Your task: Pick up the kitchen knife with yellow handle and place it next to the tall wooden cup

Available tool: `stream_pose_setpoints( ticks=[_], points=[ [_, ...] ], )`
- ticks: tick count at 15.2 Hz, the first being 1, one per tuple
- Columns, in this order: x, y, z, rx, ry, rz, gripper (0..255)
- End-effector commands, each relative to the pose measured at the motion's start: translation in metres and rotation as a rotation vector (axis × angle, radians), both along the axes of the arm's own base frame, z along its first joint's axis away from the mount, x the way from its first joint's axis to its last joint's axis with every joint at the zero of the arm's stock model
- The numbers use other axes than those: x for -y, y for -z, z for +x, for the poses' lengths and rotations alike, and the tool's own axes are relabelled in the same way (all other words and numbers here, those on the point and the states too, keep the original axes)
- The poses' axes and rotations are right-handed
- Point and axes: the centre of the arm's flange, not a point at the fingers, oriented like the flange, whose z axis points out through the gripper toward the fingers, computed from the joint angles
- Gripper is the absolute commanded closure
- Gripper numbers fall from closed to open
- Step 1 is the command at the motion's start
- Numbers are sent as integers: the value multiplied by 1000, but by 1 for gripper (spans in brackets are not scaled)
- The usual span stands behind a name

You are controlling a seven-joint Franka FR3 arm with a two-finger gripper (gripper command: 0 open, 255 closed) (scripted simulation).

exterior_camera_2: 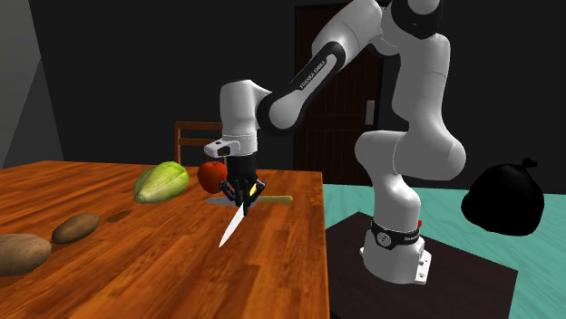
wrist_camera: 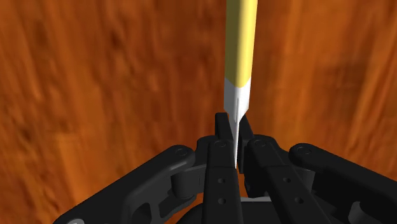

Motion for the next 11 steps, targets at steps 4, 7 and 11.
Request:
stream_pose_setpoints(
  ticks=[4,7,11],
  points=[
    [0,-26,0,-1,0,0,255],
    [0,-42,0,-1,0,0,255],
    [0,-63,0,-1,0,0,255]
  ],
)
